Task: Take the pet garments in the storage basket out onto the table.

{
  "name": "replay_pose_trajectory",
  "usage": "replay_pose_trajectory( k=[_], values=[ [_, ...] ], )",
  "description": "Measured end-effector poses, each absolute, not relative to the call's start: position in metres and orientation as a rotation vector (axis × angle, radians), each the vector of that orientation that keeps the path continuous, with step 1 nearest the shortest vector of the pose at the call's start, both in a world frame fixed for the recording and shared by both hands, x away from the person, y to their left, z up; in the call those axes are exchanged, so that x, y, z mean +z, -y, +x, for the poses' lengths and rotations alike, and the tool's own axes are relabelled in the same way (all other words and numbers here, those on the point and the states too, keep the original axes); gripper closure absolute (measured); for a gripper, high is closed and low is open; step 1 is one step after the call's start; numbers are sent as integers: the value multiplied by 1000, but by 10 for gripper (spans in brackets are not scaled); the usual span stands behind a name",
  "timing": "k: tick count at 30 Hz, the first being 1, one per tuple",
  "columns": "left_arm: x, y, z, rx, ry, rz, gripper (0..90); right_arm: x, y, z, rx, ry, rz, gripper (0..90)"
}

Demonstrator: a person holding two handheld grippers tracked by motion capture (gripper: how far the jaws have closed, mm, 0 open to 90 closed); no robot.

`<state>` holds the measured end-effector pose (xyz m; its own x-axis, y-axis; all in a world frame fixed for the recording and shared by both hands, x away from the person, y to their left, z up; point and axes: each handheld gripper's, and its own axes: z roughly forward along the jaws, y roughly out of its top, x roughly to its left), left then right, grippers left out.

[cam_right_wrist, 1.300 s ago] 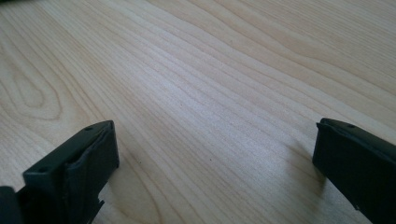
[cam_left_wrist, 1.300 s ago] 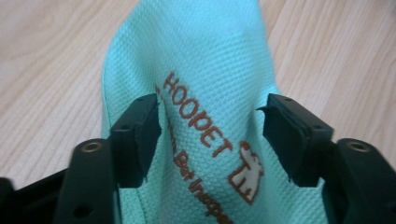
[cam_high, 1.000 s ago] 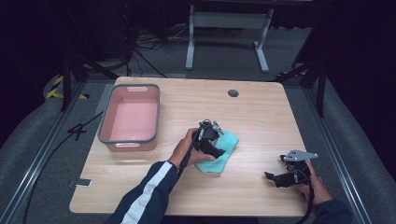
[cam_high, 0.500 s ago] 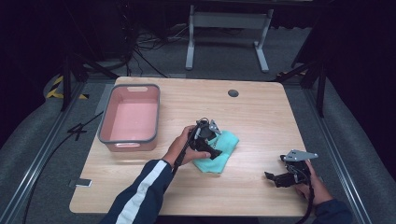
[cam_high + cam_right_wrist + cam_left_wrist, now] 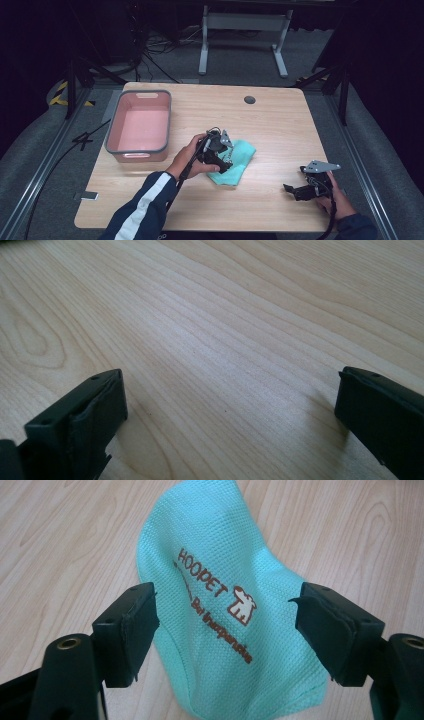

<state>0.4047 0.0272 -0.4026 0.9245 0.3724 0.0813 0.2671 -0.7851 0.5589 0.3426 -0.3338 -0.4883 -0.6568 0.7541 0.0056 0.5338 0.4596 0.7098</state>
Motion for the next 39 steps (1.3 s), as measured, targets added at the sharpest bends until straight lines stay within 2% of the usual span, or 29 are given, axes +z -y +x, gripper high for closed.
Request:
replay_pose_trajectory(
  k=[24, 39],
  values=[
    [-410, -64, 386, 315, -415, 2605, 250, -488, 334, 342, 1007, -2402, 1100, 6],
    [-417, -107, 360, 378, -376, 2660, 245, -488, 334, 342, 1006, -2404, 1096, 6]
  ],
)
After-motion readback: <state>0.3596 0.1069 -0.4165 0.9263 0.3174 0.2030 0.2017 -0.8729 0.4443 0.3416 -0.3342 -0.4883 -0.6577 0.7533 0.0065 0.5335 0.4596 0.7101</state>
